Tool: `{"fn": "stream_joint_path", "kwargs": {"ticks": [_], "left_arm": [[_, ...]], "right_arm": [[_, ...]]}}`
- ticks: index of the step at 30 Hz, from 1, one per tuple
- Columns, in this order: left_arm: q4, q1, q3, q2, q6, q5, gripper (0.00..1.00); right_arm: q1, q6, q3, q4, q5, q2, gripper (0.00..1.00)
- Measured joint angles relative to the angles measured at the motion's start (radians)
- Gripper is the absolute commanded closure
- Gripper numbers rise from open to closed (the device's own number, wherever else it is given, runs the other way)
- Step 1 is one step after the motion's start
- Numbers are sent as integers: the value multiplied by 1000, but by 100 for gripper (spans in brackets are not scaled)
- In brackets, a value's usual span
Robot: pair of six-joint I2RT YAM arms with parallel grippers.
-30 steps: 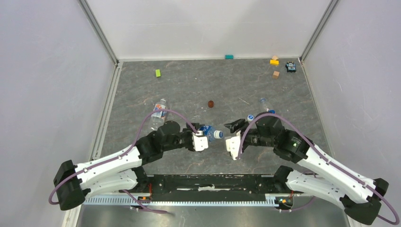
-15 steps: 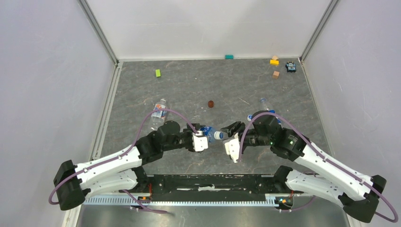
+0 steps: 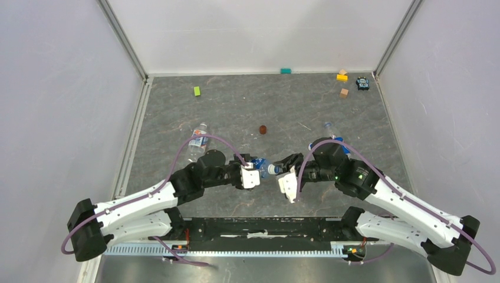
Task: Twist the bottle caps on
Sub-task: Screw the bottle cap onto the plastic bottle.
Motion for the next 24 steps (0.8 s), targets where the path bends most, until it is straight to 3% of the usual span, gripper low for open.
{"fn": "stream_joint_path", "kwargs": {"ticks": [11,15,24], "left_arm": [[-12,0,0,2,0,-10,98],[-28,2,0,-1,0,-55,98],[-26,4,-18,-8,25,-218,98]], "right_arm": [[0,99,1,19,2,20,85],[-2,295,3,72,41,59,92],[-2,975,52,173,235,186,88]]}}
